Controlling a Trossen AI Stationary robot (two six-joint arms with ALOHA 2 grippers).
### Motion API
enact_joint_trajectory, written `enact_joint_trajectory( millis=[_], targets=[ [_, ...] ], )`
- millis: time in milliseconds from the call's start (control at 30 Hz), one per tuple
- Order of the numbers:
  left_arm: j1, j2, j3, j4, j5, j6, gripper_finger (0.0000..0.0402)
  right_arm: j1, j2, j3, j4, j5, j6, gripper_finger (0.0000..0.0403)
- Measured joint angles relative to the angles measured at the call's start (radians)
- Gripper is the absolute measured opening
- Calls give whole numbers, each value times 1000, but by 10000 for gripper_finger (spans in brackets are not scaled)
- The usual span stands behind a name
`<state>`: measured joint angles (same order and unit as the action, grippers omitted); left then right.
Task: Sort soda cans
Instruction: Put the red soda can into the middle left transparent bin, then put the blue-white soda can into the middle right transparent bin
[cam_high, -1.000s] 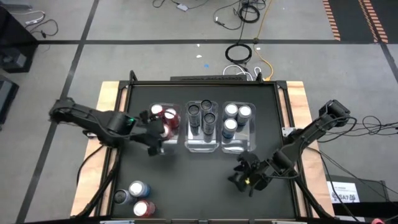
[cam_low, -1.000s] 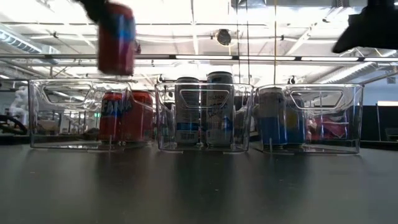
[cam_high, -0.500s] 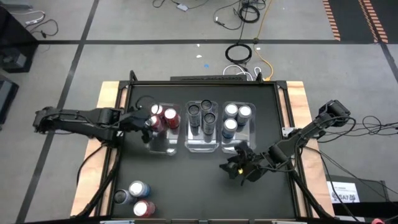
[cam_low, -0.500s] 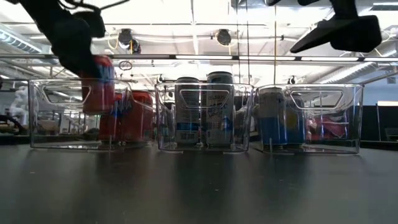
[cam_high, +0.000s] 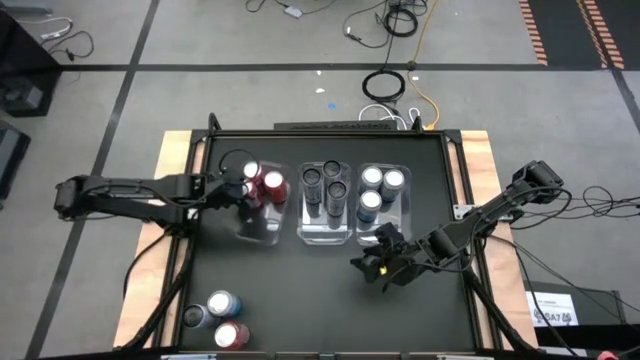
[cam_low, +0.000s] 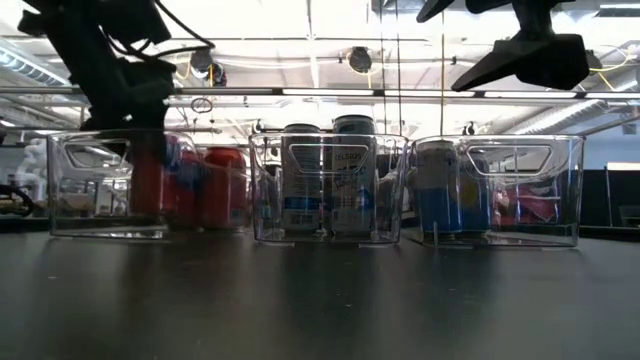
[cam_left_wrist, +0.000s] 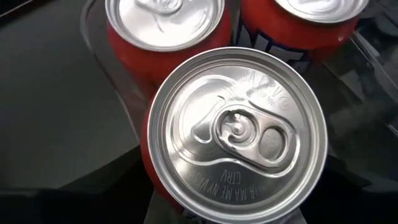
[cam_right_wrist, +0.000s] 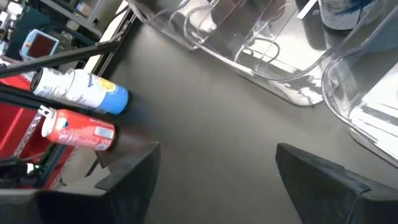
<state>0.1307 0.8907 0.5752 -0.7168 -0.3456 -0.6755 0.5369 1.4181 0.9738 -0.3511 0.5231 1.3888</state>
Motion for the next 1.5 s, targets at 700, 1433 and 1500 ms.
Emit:
enact_joint_trajectory(
  millis=[700, 1433, 1500],
  targets=[
    [0, 53, -29, 34, -18, -20, 339, 0, 0, 0, -1, -61, -47, 311],
    [0, -27, 217, -406, -22, -97, 393, -1, 0, 0, -1, -84, -74, 311],
    [0, -32, 209, -531, -86, -187, 393, -1, 0, 0, -1, -84, -74, 311]
  ],
)
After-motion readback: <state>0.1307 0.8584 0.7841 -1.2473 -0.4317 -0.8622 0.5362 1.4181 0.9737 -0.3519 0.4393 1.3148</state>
